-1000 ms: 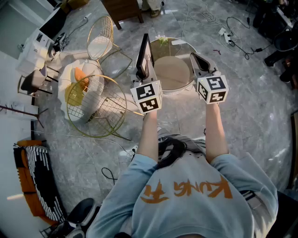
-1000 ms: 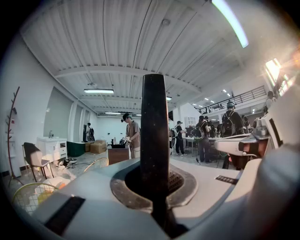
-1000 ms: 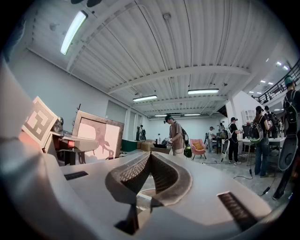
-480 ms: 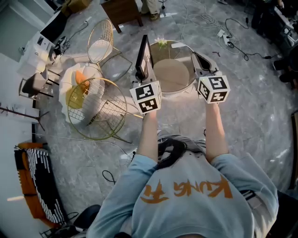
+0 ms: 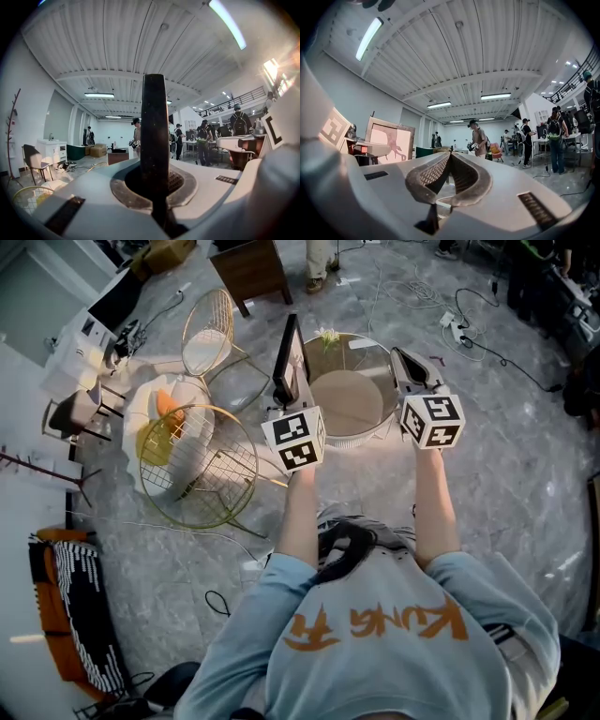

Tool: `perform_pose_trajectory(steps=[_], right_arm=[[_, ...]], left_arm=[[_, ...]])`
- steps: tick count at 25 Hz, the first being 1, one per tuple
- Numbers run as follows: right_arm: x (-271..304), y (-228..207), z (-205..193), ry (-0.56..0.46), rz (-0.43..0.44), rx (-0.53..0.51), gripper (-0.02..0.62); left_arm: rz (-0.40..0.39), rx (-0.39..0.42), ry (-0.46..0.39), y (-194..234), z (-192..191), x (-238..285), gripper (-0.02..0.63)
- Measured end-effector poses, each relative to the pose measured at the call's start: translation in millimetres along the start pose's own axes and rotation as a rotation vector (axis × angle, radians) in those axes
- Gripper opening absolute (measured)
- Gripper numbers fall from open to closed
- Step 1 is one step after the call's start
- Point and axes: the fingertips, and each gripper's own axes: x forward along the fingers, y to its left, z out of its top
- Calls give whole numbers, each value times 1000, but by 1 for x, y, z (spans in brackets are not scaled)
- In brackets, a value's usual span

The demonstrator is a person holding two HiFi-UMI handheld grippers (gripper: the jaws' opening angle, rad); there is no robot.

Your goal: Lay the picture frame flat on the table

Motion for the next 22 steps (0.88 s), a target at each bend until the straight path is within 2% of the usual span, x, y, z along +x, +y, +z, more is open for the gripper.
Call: perform_pose_trajectory(steps=[11, 16, 22], right_arm=[[34, 18, -1, 2, 64, -13, -3], [59, 11, -4, 5, 53, -45, -3], [97, -20, 7, 12, 10, -90, -3]], left_arm=[[64, -37, -24, 37, 1, 5, 26], [58, -78, -19, 55, -9, 38, 26], [-1, -107, -9, 43, -14, 101, 26]])
